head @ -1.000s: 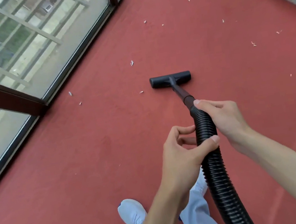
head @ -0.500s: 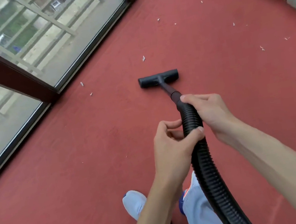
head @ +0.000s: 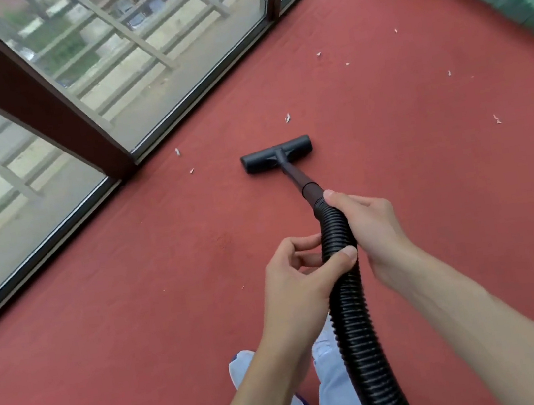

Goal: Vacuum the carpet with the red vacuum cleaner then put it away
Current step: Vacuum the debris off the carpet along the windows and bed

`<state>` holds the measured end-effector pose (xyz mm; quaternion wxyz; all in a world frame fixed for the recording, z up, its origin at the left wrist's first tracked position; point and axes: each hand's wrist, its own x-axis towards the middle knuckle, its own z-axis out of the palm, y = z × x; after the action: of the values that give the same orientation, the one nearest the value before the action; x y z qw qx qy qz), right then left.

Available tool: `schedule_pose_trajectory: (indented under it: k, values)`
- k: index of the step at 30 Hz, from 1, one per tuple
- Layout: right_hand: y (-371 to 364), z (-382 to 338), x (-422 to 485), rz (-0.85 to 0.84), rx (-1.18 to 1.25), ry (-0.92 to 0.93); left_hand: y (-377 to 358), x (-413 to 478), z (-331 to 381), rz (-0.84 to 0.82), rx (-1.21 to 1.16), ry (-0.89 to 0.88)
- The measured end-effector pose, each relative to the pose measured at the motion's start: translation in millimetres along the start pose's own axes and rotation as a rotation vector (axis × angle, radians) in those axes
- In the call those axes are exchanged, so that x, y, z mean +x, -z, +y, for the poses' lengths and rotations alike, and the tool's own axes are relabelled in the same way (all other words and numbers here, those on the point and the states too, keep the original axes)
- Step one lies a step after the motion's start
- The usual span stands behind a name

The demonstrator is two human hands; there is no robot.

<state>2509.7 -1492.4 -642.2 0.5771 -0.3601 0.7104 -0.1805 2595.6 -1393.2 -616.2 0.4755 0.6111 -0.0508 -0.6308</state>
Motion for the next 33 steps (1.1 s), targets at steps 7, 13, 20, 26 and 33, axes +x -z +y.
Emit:
schedule_pose_trajectory:
  k: [7,13,20,26,33]
  values:
    - [-26,-14,65,0.013,-0.041,0.092,-14,60,4,0.104,-0.024,0.023]
    - [-21,-17,80,0.003,-0.045,0.101,-19,71,4,0.097,-0.071,0.028]
    - [10,-21,35,0.047,-0.049,0.044,-13,34,6,-0.058,-0.047,0.016]
    - [-9,-26,71,-0.013,-0.078,0.02,-23,59,10,0.079,-0.052,0.039]
    - [-23,-22,108,-0.214,-0.278,0.035,-22,81,-4,0.185,-0.065,0.045]
